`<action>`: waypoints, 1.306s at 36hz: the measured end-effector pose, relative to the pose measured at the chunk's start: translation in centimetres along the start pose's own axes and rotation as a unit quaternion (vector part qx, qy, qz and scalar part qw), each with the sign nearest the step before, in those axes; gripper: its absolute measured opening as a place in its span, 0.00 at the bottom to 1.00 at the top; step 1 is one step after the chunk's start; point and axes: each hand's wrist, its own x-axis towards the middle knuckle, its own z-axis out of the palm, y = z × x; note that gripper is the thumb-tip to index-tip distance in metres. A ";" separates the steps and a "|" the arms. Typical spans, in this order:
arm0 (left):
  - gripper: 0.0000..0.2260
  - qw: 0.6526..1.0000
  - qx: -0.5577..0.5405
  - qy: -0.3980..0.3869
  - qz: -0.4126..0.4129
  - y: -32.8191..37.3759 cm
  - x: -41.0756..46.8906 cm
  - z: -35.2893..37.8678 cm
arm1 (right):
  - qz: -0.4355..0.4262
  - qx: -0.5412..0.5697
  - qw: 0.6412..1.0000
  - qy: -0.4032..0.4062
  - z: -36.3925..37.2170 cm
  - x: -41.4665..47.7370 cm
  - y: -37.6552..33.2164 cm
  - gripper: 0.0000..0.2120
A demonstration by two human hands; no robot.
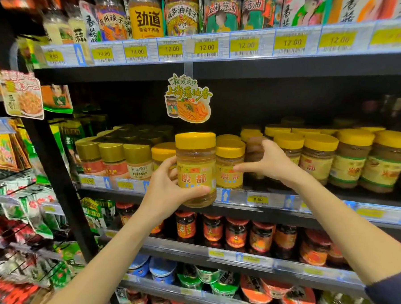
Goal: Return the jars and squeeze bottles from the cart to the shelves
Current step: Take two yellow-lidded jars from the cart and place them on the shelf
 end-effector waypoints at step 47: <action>0.34 0.977 0.151 -0.098 0.117 -1.4 3.5 8.2 | -0.032 -0.002 0.999 -0.018 -9.1 -0.1 -2.1 0.33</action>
